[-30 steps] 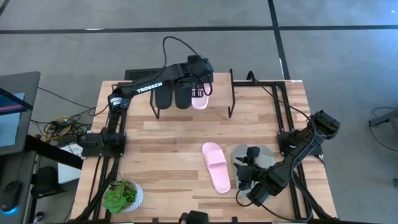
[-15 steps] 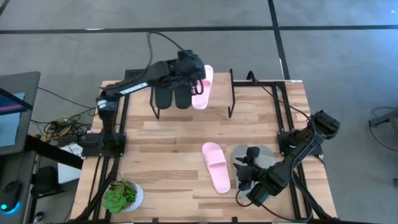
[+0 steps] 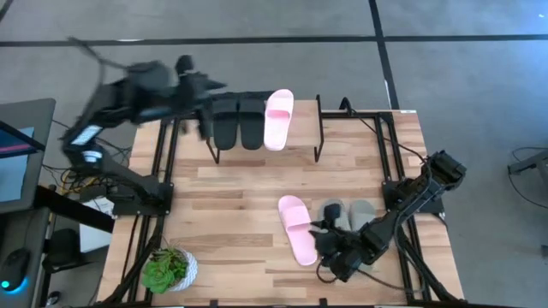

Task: Pick and place slides into the shelf
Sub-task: Put the pink slide on the shelf

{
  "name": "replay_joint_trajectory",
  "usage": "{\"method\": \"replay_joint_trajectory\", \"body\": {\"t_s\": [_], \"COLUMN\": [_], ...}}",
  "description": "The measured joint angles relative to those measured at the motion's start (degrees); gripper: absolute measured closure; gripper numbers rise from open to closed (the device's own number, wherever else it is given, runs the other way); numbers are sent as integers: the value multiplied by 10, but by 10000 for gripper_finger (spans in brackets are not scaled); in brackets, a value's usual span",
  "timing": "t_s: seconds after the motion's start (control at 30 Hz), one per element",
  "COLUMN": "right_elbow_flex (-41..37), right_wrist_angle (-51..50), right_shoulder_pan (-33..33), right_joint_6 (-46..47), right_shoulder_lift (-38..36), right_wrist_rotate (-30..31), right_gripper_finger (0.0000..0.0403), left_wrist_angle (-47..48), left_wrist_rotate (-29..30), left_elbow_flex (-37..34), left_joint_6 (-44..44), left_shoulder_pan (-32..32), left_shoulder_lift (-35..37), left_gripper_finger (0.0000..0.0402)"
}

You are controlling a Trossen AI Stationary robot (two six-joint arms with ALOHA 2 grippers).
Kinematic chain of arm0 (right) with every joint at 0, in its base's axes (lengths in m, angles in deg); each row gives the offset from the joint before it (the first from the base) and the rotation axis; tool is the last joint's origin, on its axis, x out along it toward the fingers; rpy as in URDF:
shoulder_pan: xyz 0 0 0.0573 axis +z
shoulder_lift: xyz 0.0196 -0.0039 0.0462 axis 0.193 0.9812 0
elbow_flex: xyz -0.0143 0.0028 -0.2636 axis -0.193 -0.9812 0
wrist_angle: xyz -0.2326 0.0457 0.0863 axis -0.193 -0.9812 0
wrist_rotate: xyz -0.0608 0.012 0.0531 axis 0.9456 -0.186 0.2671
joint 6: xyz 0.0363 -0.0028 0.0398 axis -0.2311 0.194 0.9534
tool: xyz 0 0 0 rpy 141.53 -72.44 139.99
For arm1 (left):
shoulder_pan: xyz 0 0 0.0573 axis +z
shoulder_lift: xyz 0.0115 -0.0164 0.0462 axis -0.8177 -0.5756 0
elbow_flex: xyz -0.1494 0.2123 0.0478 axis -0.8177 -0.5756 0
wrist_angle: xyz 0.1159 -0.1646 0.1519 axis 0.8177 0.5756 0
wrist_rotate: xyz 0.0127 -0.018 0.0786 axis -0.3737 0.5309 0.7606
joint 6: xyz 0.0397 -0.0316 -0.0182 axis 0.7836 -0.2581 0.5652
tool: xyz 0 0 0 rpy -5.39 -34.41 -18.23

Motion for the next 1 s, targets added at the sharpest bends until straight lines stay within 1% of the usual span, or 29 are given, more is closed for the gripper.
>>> {"method": "replay_joint_trajectory", "body": {"t_s": [0.1,0.17,0.37,0.5,0.6,0.73,0.87,1.0], "right_elbow_flex": [0,0,0,0,6,19,22,22], "right_wrist_angle": [61,76,66,70,75,72,71,70], "right_shoulder_pan": [-32,-54,-102,-117,-120,-119,-119,-118], "right_joint_6": [-76,-101,-115,-129,-142,-148,-141,-137], "right_shoulder_lift": [0,0,0,28,65,104,119,122], "right_wrist_rotate": [-69,-100,-145,-177,-175,-139,-106,-53], "right_gripper_finger": [285,285,285,285,285,285,285,291], "left_wrist_angle": [26,44,116,161,176,176,172,172], "left_wrist_rotate": [7,22,92,148,177,206,224,231], "left_elbow_flex": [0,0,0,-1,-1,-1,-1,-1], "left_joint_6": [-19,-32,-82,-113,-129,-132,-134,-138], "left_shoulder_pan": [-53,-91,-189,-236,-265,-292,-304,-306], "left_shoulder_lift": [37,54,80,80,80,80,80,80], "left_gripper_finger": [209,209,209,209,209,209,209,210]}}
